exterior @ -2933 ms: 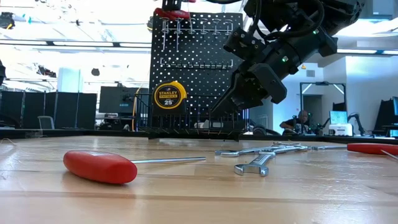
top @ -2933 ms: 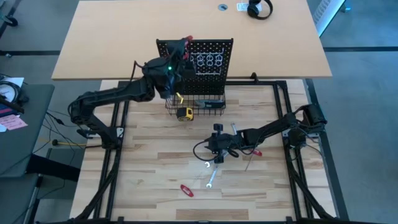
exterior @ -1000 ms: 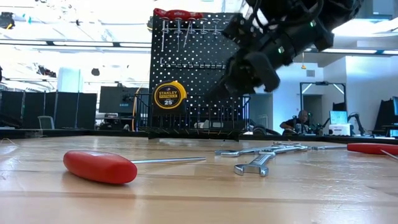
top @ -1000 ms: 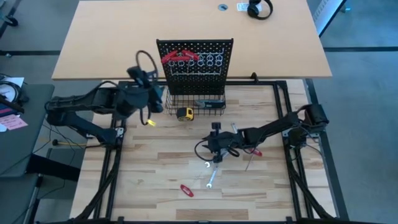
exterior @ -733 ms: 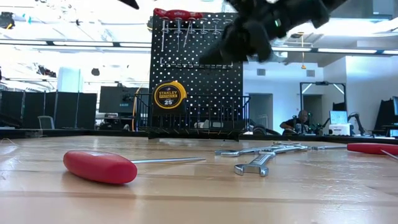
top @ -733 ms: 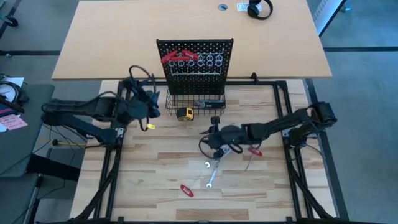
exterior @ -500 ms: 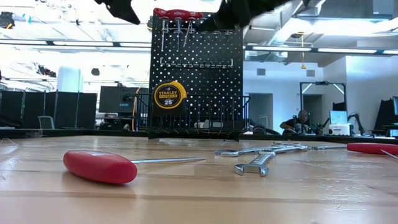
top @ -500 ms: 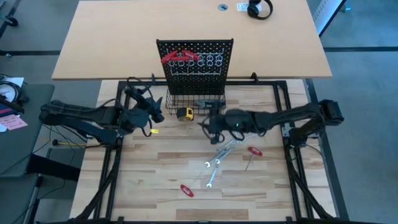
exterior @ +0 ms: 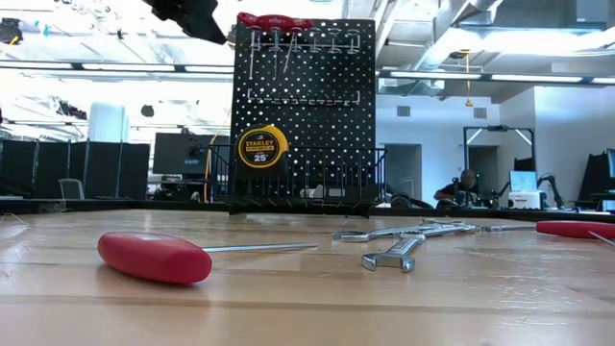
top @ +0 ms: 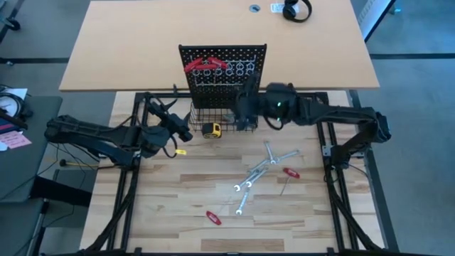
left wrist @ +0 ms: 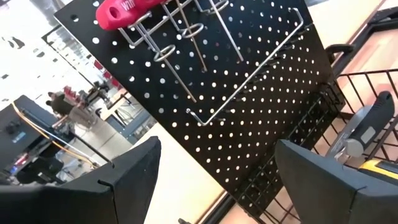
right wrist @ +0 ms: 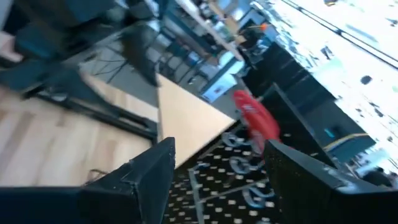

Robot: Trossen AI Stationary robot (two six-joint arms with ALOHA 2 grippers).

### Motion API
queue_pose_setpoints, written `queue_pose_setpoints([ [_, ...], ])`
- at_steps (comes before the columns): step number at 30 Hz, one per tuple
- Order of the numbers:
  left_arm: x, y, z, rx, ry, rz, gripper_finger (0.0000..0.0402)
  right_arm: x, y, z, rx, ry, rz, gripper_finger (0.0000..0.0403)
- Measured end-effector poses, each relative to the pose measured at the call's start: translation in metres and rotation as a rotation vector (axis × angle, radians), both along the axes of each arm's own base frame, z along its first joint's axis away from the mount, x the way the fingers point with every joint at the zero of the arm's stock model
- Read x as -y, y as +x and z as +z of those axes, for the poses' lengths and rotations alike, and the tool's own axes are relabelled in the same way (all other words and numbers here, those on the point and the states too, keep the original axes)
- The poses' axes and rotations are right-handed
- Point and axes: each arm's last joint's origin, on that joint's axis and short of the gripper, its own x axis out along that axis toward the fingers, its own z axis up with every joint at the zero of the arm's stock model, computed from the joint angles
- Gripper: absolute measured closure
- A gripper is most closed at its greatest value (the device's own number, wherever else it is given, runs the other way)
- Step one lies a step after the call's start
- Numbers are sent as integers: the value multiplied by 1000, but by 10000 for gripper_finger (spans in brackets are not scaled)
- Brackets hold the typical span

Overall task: Hang tools onto peg board
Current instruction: Hang the red T-handle Allen wrench into the pegboard

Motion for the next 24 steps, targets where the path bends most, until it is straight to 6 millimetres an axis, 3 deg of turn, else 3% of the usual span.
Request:
queue_pose_setpoints([
  [5, 0, 0, -1, -9, 1, 0, 96, 29, -6, 3, 31, 58, -31, 148],
  [12, -1, -2, -6, -44, 30, 49, 96, 73, -20, -6, 14, 270, 1, 148],
  [21, -3, -9, -8, -70, 56, 119, 96, 95, -31, -8, 32, 385, 47, 148],
  [24, -3, -12, -9, -66, 45, 111, 96, 103, -24, -13, 51, 385, 39, 148],
])
